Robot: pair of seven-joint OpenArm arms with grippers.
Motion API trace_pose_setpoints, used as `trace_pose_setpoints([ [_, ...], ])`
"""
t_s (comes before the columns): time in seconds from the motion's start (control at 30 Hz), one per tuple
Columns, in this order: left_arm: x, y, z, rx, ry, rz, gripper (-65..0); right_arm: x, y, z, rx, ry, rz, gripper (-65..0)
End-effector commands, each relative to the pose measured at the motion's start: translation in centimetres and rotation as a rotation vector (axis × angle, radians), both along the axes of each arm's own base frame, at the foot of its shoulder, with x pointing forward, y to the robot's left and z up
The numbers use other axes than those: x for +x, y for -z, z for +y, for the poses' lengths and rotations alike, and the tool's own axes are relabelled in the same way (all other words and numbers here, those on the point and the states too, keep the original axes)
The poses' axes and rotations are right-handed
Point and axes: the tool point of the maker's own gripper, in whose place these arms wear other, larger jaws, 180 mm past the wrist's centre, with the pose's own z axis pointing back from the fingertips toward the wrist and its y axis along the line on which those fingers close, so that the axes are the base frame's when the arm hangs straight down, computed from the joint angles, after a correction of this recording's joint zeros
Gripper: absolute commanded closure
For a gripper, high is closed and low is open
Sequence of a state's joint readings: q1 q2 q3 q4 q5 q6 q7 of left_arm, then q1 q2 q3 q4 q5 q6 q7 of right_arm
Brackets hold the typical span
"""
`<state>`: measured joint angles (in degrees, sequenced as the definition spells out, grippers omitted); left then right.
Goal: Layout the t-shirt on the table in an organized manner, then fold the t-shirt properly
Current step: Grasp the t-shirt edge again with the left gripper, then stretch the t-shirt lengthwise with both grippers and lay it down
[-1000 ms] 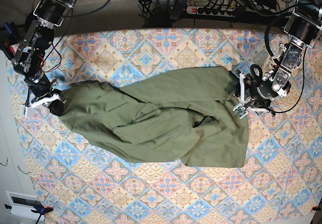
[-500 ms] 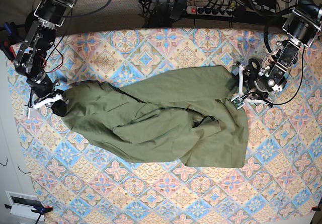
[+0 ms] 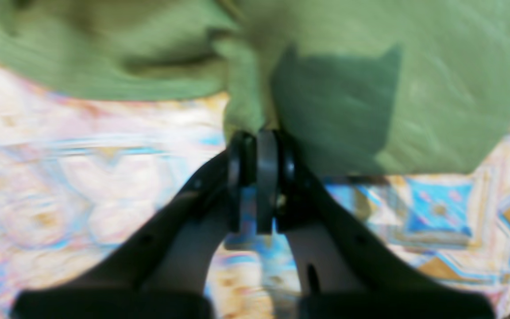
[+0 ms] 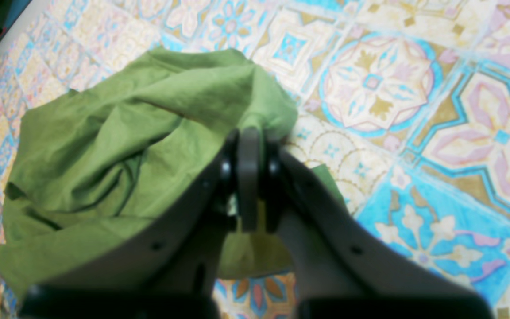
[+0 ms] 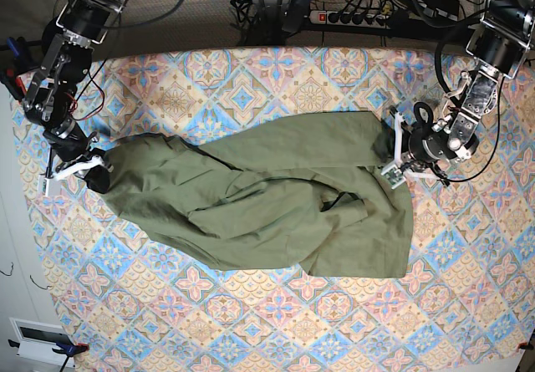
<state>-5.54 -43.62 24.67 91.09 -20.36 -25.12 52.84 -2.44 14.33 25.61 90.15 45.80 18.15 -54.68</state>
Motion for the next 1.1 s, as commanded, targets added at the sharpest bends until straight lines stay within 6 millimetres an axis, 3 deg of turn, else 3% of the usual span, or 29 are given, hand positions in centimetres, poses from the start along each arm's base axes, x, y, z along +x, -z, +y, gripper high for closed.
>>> trace_pose_setpoints([
  [0.0, 1.5, -2.6, 0.6, -0.024, -0.020, -0.092, 0.0, 0.9, -2.1, -0.5, -0.018, -0.001, -0.070, -1.5],
  [0.23, 3.4, -11.0, 3.3, -0.133, -0.178, -0.380, 0.0, 1.2, -3.5, -0.2, -0.029, -0.012, -0.109, -1.5],
  [0.5, 4.5, -18.0, 4.8, -0.251, -0.250, -0.560, 0.0, 1.4, -6.0, 0.8, -0.068, -0.089, -0.195, -1.5],
  [0.67, 4.6, -21.1, 6.3, -0.337, -0.304, -0.629, 0.0, 1.1, -7.5, -0.4, -0.050, -0.070, -0.260, -1.5],
  [0.87, 5.9, -24.8, 6.7, -0.359, -0.288, -0.716, 0.0, 1.4, -9.5, -2.1, -0.059, -0.049, -0.310, -1.5],
  [1.07, 7.1, -28.5, 7.1, -0.338, -0.256, -0.802, 0.0, 2.9, -13.3, -1.5, -0.148, -0.155, -0.436, -1.5],
])
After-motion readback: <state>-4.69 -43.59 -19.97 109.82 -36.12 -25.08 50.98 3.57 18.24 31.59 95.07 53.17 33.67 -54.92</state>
